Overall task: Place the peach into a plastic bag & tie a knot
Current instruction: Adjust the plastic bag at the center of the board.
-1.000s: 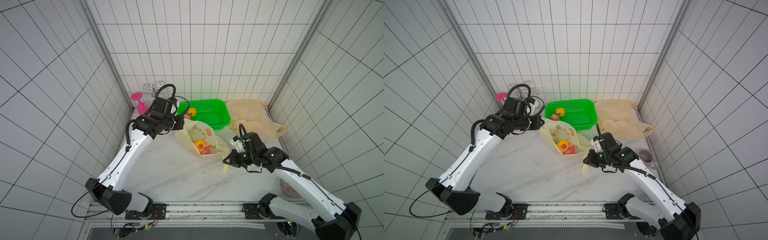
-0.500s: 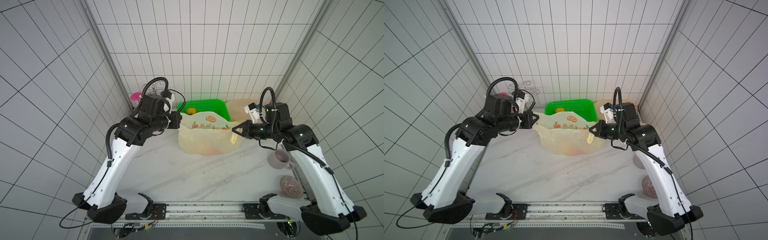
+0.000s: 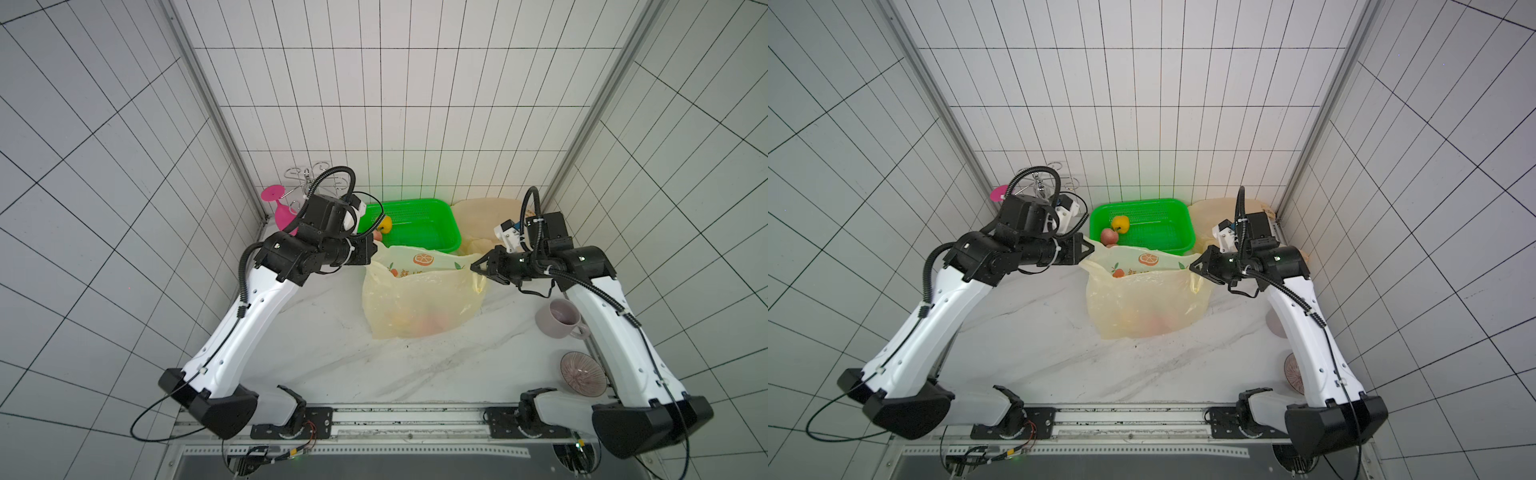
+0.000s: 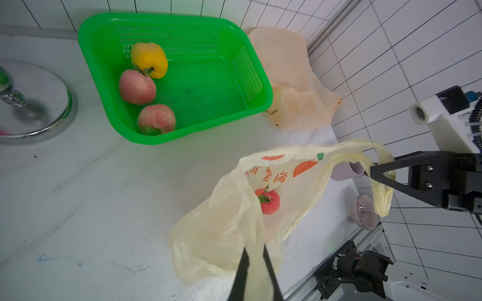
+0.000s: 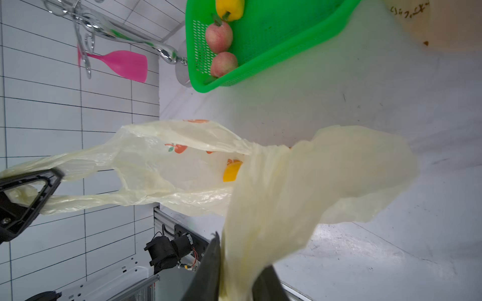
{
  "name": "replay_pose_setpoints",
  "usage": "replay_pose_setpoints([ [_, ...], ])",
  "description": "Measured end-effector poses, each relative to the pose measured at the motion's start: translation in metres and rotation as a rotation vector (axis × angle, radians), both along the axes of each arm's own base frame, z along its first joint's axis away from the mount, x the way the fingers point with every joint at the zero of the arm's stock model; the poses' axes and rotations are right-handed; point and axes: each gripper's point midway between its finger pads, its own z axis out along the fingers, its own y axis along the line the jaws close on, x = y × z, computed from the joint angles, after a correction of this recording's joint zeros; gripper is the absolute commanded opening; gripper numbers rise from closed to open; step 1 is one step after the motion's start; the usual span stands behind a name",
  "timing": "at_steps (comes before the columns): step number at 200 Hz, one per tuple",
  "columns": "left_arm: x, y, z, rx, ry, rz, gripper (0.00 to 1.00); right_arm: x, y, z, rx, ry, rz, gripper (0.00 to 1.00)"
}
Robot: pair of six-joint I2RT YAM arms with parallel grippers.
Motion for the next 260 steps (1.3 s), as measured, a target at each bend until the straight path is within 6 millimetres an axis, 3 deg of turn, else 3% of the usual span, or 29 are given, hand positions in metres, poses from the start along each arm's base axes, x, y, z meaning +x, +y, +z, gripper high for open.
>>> replay_pose_setpoints([
  [23, 0.012, 0.001, -0.014, 0.010, 0.037, 0.006, 0.00, -0.001, -0.006, -0.002, -0.045, -0.019, 0.015, 0.61],
  [41, 0.014, 0.003, -0.013, 0.001, 0.041, 0.006, 0.00, -0.005, -0.017, 0.004, -0.130, -0.040, 0.011, 0.68],
  [62, 0.016, 0.000, -0.003, -0.021, 0.025, -0.010, 0.00, -0.001, -0.030, 0.038, -0.301, -0.147, -0.011, 0.73],
  [75, 0.018, -0.003, 0.002, -0.033, 0.019, -0.020, 0.00, 0.005, -0.024, 0.066, -0.406, -0.252, 0.003, 0.75],
  [89, 0.019, -0.005, 0.005, -0.041, 0.015, -0.027, 0.00, 0.013, -0.008, 0.090, -0.485, -0.351, 0.039, 0.77],
  [105, 0.018, -0.006, 0.006, -0.045, 0.016, -0.032, 0.00, 0.022, 0.015, 0.096, -0.539, -0.406, 0.098, 0.79],
  [131, 0.018, -0.007, 0.006, -0.047, 0.013, -0.044, 0.00, 0.037, 0.069, 0.079, -0.505, -0.422, 0.260, 0.83],
  [155, 0.019, -0.008, 0.008, -0.054, 0.002, -0.053, 0.00, 0.049, 0.126, 0.054, -0.352, -0.397, 0.424, 0.85],
  [181, 0.022, -0.008, 0.013, -0.076, -0.011, -0.058, 0.00, 0.056, 0.171, 0.036, -0.199, -0.374, 0.552, 0.87],
  [214, 0.025, -0.005, 0.018, -0.110, -0.012, -0.066, 0.00, 0.049, 0.206, 0.041, -0.008, -0.386, 0.680, 0.88],
  [260, 0.028, -0.008, 0.025, -0.164, -0.019, -0.090, 0.00, 0.042, 0.229, 0.070, 0.160, -0.491, 0.773, 0.89],
])
